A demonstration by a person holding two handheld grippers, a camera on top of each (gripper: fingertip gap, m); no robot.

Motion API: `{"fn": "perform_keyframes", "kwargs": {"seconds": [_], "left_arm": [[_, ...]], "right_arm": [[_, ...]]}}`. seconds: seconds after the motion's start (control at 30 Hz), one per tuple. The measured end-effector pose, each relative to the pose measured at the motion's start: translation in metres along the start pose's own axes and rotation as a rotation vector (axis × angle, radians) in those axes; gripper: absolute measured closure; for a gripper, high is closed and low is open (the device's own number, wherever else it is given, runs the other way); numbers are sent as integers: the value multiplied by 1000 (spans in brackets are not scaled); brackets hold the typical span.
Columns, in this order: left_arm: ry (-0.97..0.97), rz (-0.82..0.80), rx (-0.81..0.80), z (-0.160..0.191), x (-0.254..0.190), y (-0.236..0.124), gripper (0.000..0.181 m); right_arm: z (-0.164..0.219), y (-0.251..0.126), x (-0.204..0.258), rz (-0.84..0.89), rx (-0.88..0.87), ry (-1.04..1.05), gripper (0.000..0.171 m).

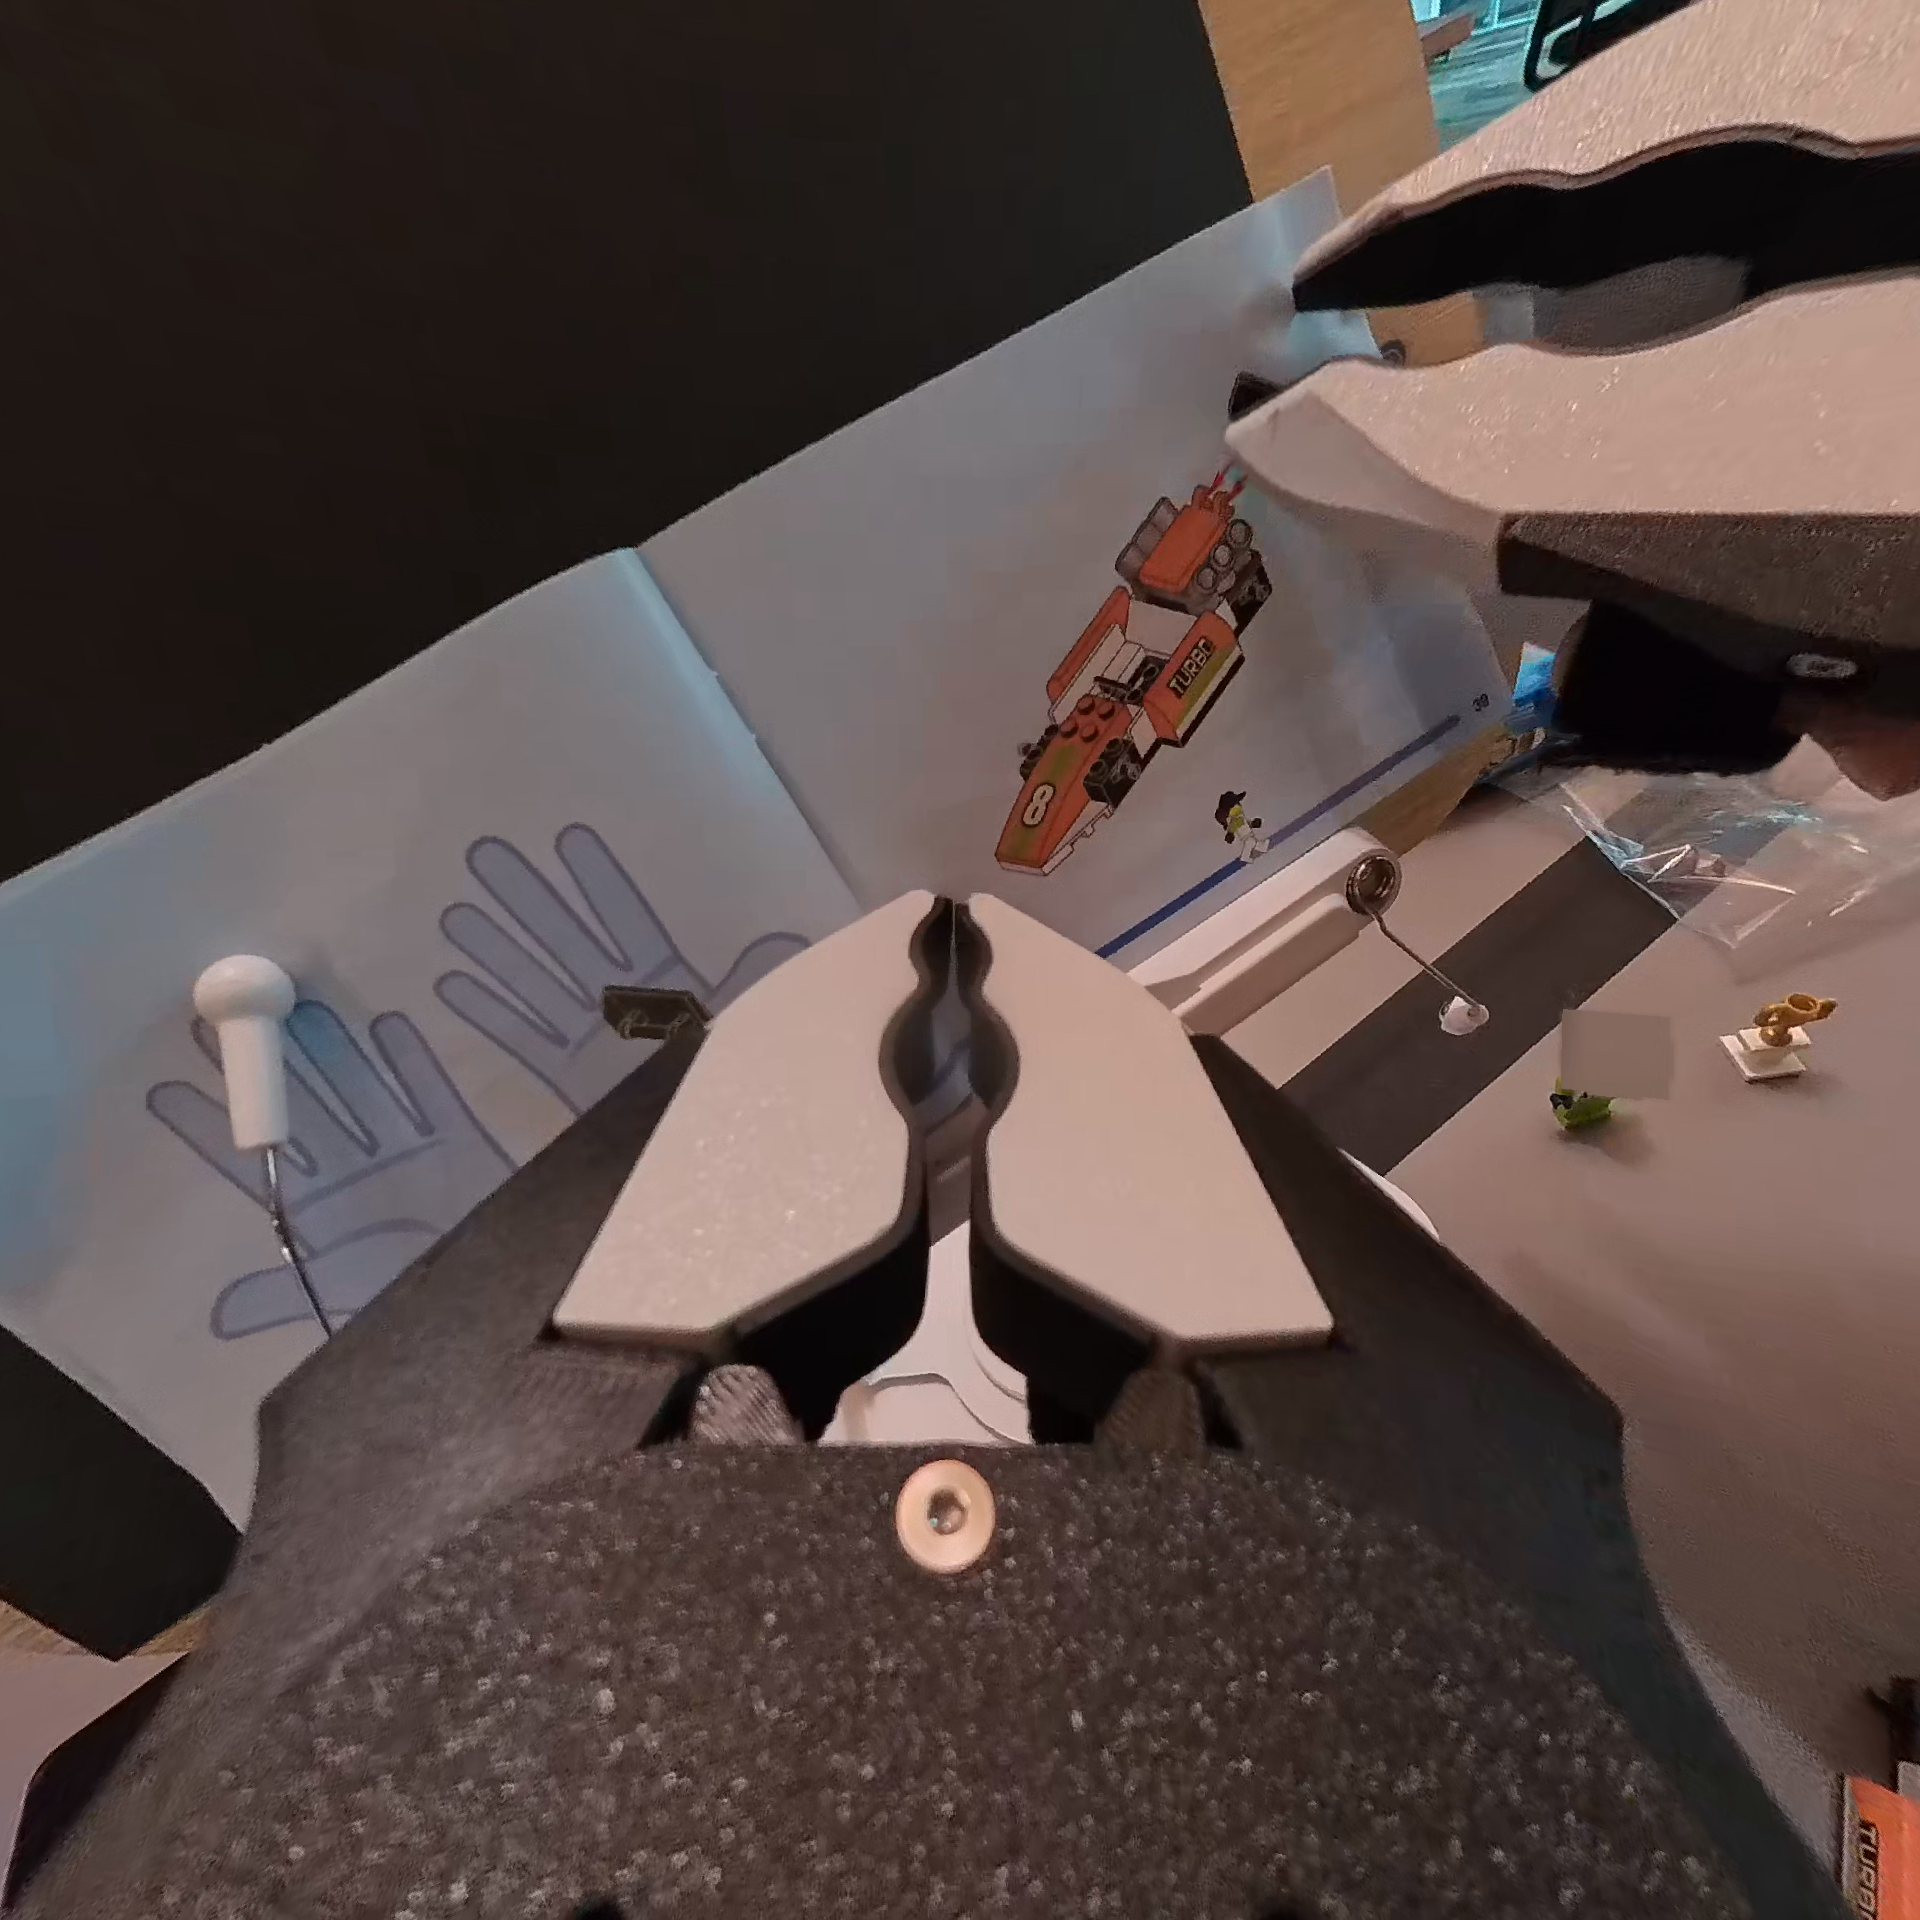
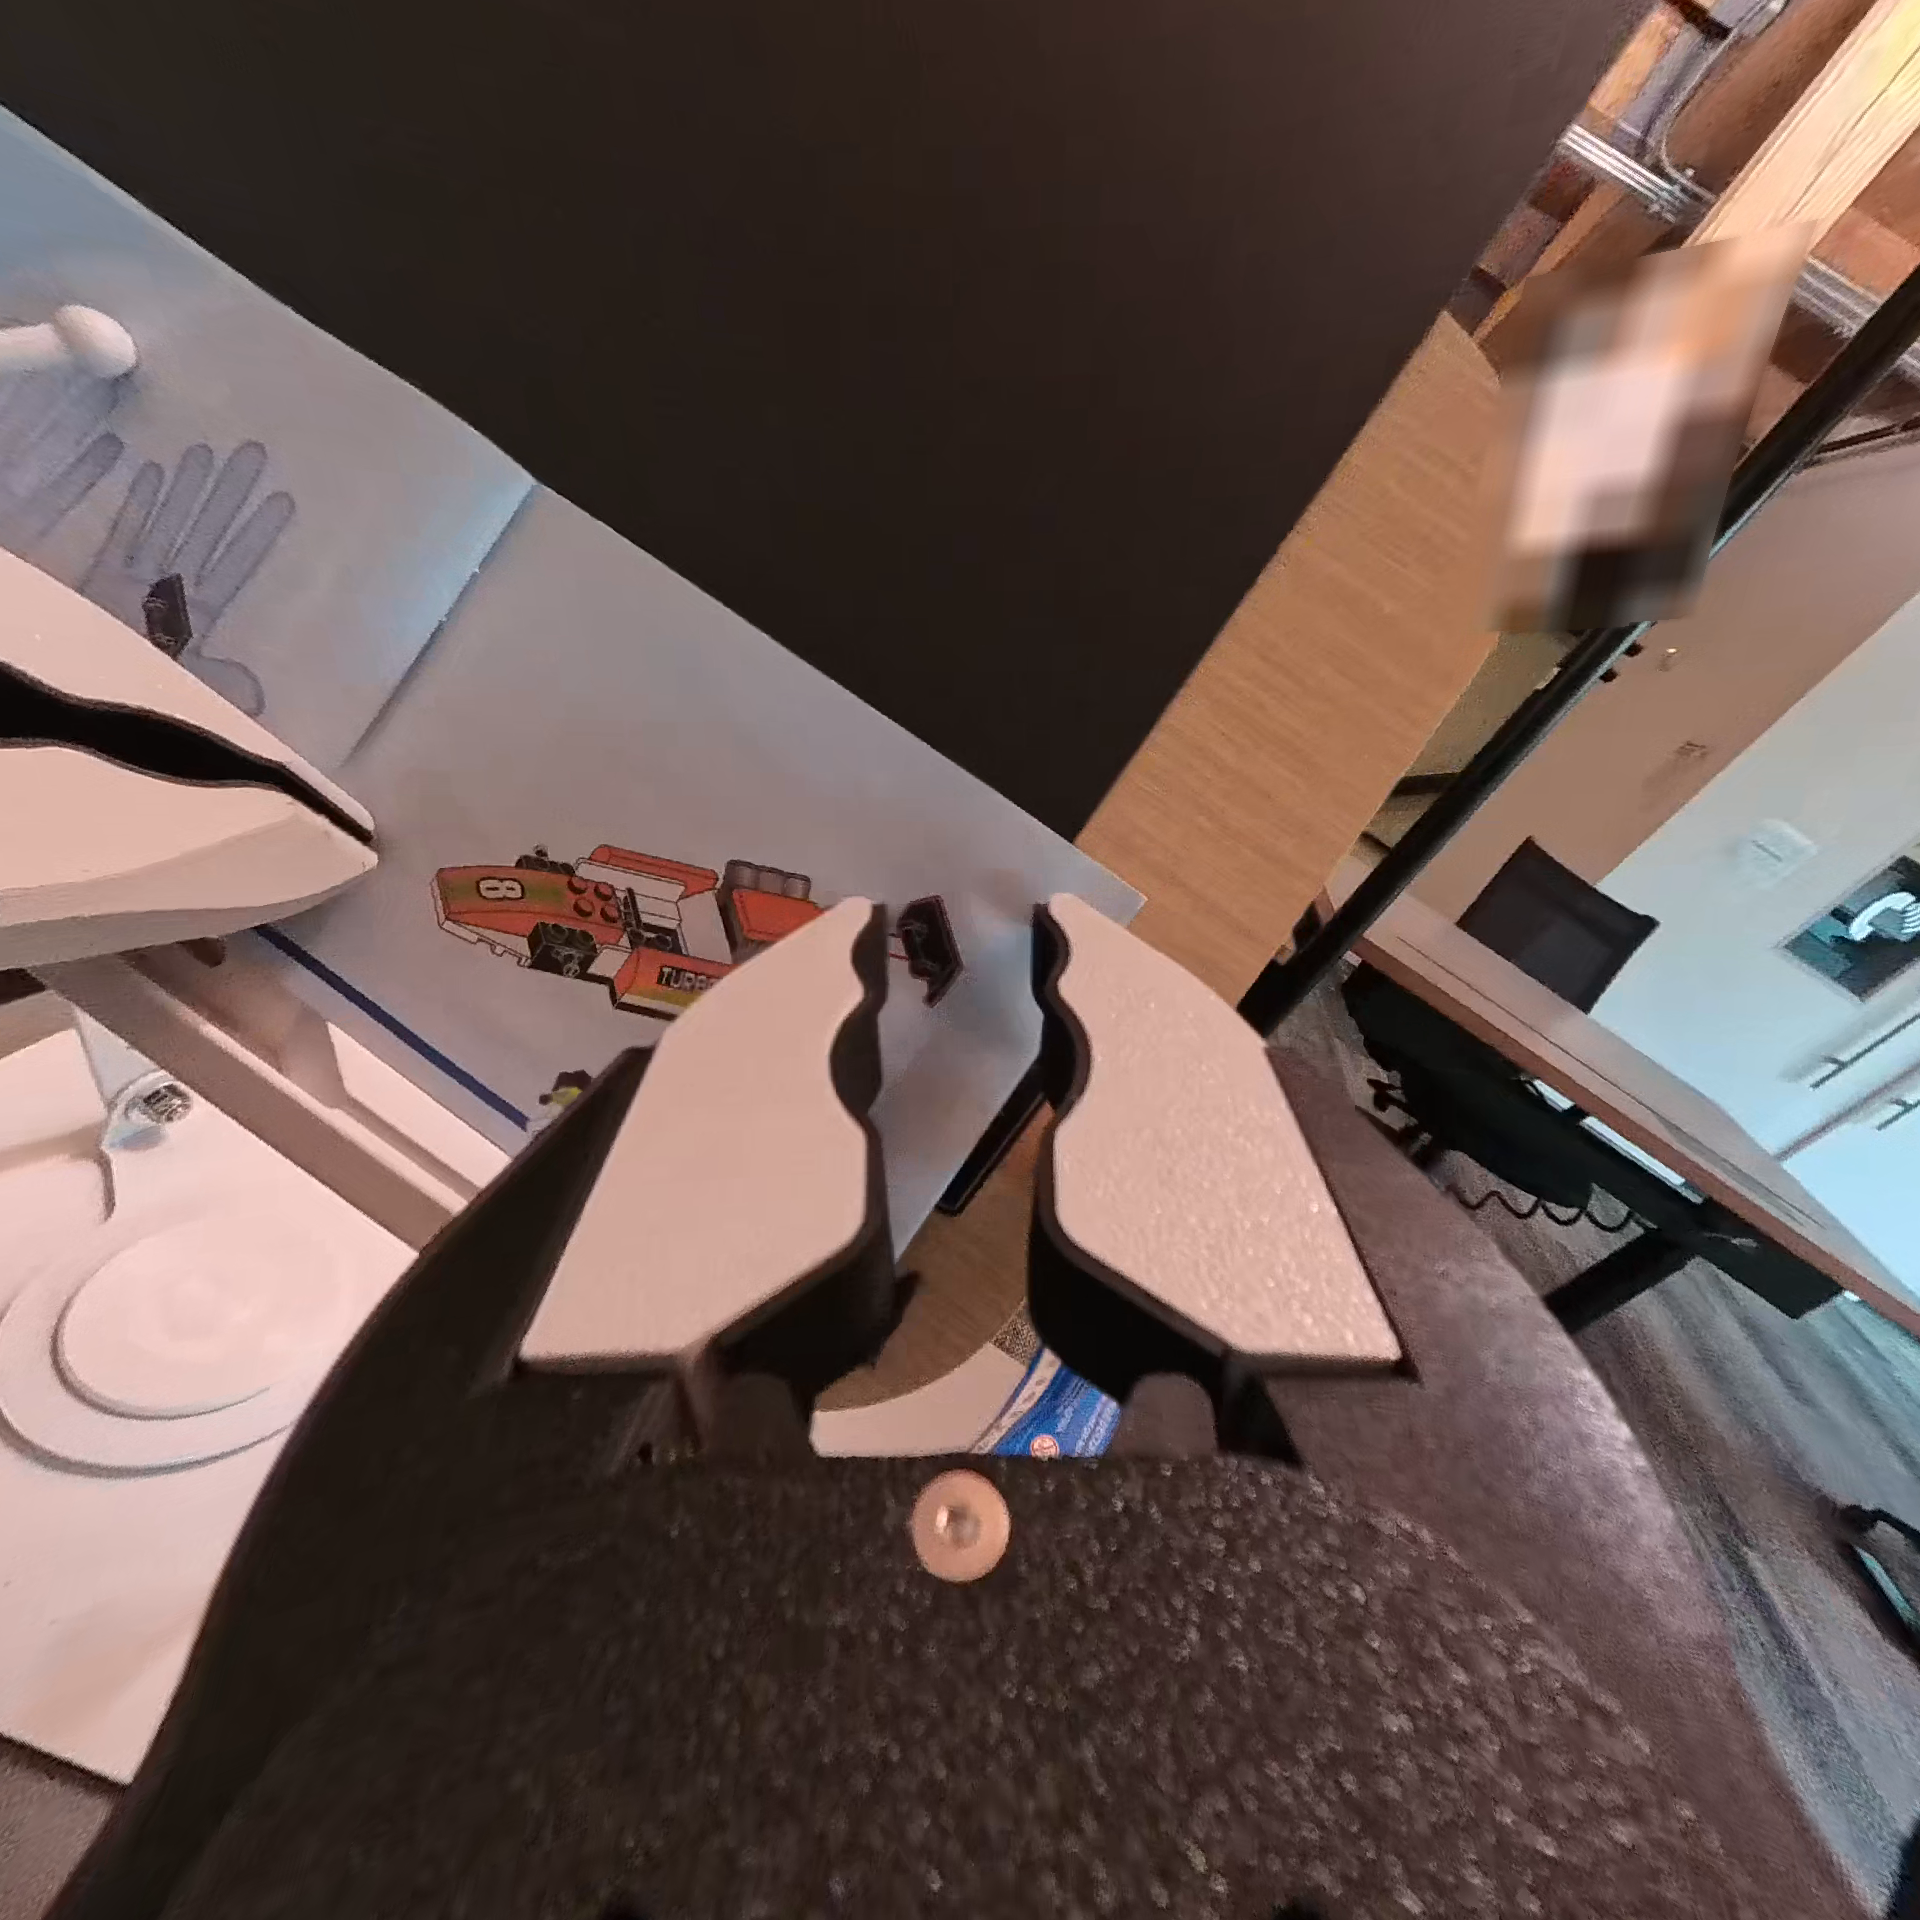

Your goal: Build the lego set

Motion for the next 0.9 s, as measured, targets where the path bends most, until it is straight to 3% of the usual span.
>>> {"fn": "perform_keyframes", "kwargs": {"seconds": [0.17,0.27,0.4,0.47,0.7,0.9], "left_arm": [[-2,3,2,0,0,0,180],[-1,4,6,0,-1,-1,180],[1,4,6,0,0,-1,180],[1,3,7,0,0,0,179],[-8,-6,0,1,1,0,180],[-5,-3,6,1,1,0,180]], "right_arm": [[3,-3,3,-6,3,-17,169],[3,-4,5,-4,3,-25,171],[-3,-3,-1,19,-13,-11,135],[-2,1,-2,12,-2,-16,133],[-2,3,1,13,6,-12,146],[-1,1,4,14,18,-35,171]]}}
Point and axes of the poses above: each gripper's, where its closed fingertips meet, y out along the fingers, z out of its underside, x = y × z across the jaws, the point moved 6 cm from there along -y, back along the fingers, and after that the axes turned 12 degrees about z, right-handed, at the moved point
